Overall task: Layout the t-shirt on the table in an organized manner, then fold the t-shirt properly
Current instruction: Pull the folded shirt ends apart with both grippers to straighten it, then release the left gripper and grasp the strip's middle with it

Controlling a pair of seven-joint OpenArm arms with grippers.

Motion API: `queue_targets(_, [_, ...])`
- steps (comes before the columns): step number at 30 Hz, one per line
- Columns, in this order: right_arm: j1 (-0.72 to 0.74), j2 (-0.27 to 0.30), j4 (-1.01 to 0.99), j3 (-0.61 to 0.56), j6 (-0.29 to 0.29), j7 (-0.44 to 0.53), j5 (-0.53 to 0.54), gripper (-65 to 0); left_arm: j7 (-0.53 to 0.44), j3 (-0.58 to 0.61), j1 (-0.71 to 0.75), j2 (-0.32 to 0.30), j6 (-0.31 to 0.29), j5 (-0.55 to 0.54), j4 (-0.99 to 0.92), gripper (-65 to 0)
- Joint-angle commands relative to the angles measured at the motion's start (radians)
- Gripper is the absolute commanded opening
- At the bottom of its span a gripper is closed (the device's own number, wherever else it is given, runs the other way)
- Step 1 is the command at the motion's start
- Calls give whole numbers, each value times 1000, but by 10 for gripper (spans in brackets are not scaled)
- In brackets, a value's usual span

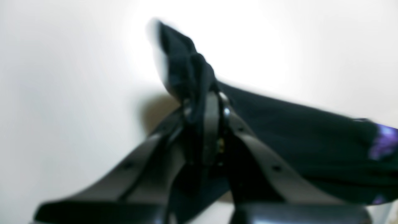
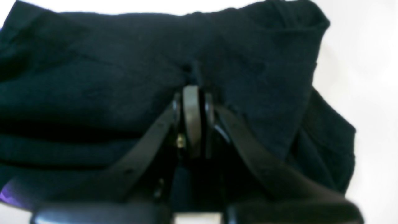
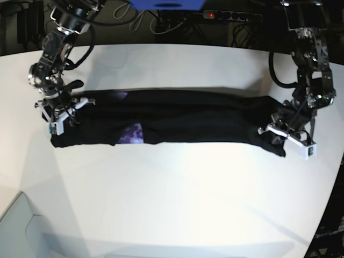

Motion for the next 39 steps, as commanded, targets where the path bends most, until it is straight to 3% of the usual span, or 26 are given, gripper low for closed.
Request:
queue_targets(1, [0, -1, -10, -3, 0, -41, -22, -650, -4, -3, 9, -4, 0, -7, 54, -650])
queue_targets(9, [-1, -5, -15, -5, 0, -41, -22, -650, 96, 187, 6, 68, 9, 15, 153, -650])
queue_targets(15, [-7, -7, -15, -5, 0, -41, -22, -650, 96, 357, -23, 178, 10, 225, 124, -649])
queue_targets(24, [-10, -7, -15, -5, 0, -42, -22, -650, 95, 503, -65, 367, 10, 509, 53, -649])
queue_targets(32, [-12, -7, -15, -5, 0, -42, -22, -650, 95, 520, -120, 465, 10, 542, -62, -649])
queue_targets(39, [-12, -7, -15, -5, 0, -42, -22, -650, 93, 522, -155, 474, 10, 542, -137, -649])
